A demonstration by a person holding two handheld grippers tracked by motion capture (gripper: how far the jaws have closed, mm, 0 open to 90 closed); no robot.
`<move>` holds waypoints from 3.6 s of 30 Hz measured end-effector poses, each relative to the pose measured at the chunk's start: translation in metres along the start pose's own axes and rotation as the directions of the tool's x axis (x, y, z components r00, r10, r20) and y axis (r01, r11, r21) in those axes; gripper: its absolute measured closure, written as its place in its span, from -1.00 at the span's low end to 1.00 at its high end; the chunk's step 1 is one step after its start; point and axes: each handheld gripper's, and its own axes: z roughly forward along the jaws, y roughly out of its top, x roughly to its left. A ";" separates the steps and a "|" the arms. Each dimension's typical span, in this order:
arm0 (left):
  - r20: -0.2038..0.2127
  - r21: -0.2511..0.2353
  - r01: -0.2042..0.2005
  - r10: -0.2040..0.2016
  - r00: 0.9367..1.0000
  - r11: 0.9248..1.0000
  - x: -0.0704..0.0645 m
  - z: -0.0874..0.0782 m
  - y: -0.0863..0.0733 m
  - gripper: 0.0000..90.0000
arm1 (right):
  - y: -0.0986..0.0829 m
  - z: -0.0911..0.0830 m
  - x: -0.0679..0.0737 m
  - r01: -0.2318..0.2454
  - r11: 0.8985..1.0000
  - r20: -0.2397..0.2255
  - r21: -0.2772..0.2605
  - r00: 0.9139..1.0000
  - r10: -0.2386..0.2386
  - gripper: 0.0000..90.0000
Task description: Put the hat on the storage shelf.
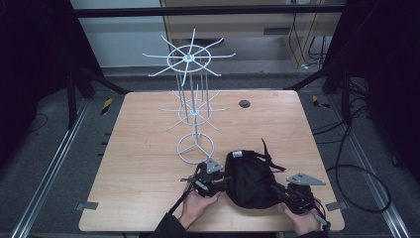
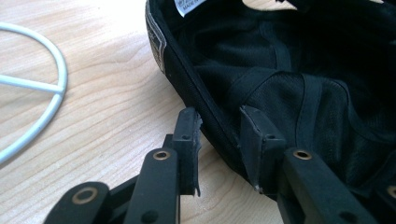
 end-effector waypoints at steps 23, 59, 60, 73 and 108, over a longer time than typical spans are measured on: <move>0.015 -0.006 0.077 -0.077 0.997 0.997 0.007 0.021 -0.003 0.54 | 0.040 -0.015 0.014 0.140 0.947 0.041 -0.288 0.990 -0.134 0.82; 0.029 -0.053 0.066 -0.064 0.998 0.996 0.029 0.021 0.006 0.38 | 0.029 0.013 0.044 0.261 0.938 -0.043 -0.228 0.960 -0.277 0.83; 0.029 -0.053 0.066 -0.064 0.998 0.996 0.029 0.021 0.006 0.34 | 0.029 0.013 0.045 0.260 0.939 -0.040 -0.225 0.960 -0.276 0.83; 0.075 -0.192 0.021 -0.007 0.997 0.981 0.014 -0.027 0.033 0.15 | 0.026 0.015 0.047 0.271 0.937 -0.046 -0.221 0.957 -0.287 0.82; 0.164 -0.106 0.074 -0.056 0.985 0.992 -0.014 0.009 0.077 0.72 | 0.026 -0.001 0.041 0.181 0.941 -0.189 -0.285 0.952 -0.240 0.36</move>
